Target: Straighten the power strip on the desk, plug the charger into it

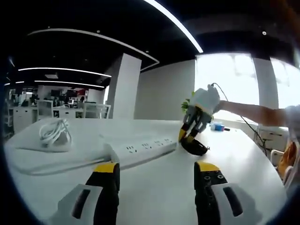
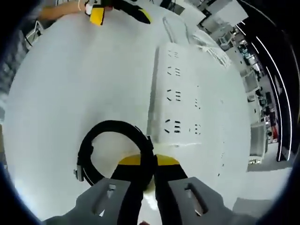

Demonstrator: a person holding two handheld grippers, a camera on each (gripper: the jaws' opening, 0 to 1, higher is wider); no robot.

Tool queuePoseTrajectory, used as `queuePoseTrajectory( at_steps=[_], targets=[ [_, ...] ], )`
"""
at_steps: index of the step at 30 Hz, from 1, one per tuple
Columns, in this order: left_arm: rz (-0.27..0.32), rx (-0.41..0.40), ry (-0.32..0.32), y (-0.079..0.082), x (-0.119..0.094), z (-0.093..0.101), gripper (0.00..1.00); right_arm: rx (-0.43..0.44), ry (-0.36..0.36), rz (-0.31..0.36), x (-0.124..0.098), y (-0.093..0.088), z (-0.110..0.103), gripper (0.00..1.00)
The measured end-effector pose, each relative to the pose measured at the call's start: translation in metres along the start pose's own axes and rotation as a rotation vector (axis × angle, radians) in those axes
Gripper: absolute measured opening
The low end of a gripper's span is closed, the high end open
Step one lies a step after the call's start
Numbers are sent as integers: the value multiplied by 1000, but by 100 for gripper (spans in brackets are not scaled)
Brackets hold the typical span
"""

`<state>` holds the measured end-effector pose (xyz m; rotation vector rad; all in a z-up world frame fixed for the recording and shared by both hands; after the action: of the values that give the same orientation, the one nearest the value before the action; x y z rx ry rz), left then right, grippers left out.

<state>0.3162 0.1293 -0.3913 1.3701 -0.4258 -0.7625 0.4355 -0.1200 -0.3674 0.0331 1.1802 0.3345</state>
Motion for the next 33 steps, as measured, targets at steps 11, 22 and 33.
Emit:
queuePoseTrajectory(
  at_steps=[11, 22, 33],
  targets=[
    [-1, 3, -4, 0, 0, 0, 65, 147, -67, 245, -21, -9, 4, 6],
    [0, 6, -3, -1, 0, -1, 65, 219, -113, 376, -38, -8, 6, 6],
    [2, 31, 2, 1, -1, 1, 66, 282, -142, 485, -47, -9, 13, 5]
  ],
)
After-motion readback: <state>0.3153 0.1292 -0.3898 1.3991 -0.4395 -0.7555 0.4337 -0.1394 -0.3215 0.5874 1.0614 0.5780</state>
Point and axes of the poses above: the point that each gripper's makers call its tool centre point, and the gripper's own axes: x roughly forward along the fingers, z roughly to its right, y roughly out of its top, the point moved 6 cm from there along -x, roughly backward along the fingers, and after that the axes turned 3 degrees about -z, right-handed, at the moved point
